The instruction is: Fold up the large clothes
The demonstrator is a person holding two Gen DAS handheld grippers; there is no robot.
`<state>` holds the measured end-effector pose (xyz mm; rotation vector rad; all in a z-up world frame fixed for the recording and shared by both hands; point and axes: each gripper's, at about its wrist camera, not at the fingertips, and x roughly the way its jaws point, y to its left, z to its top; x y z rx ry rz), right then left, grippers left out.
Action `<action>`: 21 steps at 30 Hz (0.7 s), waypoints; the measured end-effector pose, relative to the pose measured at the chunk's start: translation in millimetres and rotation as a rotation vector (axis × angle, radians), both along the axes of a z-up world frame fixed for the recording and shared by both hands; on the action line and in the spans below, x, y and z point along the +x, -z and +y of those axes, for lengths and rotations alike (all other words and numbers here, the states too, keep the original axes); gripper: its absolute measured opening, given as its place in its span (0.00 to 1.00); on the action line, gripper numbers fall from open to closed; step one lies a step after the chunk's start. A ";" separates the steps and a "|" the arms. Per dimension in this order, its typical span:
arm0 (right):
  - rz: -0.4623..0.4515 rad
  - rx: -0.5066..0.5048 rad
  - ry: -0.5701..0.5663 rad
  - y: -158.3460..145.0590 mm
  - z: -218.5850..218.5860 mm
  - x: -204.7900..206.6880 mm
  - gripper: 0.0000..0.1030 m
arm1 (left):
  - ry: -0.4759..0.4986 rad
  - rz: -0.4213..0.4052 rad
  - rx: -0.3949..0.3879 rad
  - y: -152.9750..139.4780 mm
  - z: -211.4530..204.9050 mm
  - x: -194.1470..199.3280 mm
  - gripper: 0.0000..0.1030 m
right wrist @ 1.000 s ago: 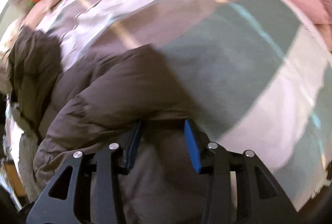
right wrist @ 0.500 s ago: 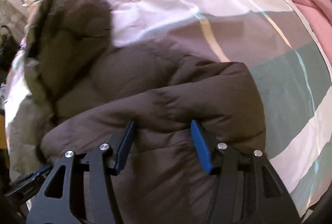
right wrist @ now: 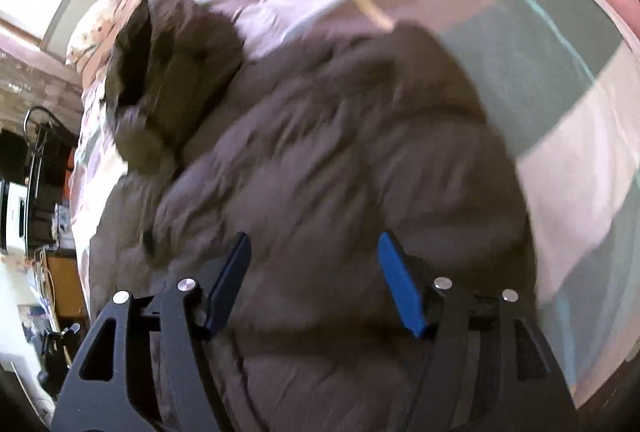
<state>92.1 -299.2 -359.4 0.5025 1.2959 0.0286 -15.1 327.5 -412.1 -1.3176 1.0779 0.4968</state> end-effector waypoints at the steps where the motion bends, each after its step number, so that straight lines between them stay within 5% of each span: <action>1: 0.025 0.014 -0.018 4.9 12.2 -8.4 0.65 | -0.079 -0.020 -0.024 6.2 15.6 -21.1 0.98; 6: 0.136 0.071 -0.080 26.7 63.0 -27.7 0.65 | -0.295 -0.051 -0.020 32.9 75.2 -80.0 0.98; 14: 0.113 0.073 -0.150 16.7 112.1 -26.1 0.65 | -0.354 0.040 -0.075 77.2 94.5 -70.2 0.97; 17: 0.121 0.081 -0.145 17.3 118.8 -26.3 0.65 | -0.337 -0.010 -0.040 67.2 93.4 -66.7 0.18; 21: 0.128 0.085 -0.155 16.3 122.3 -28.8 0.65 | -0.198 -0.111 0.093 14.6 85.9 -35.9 0.09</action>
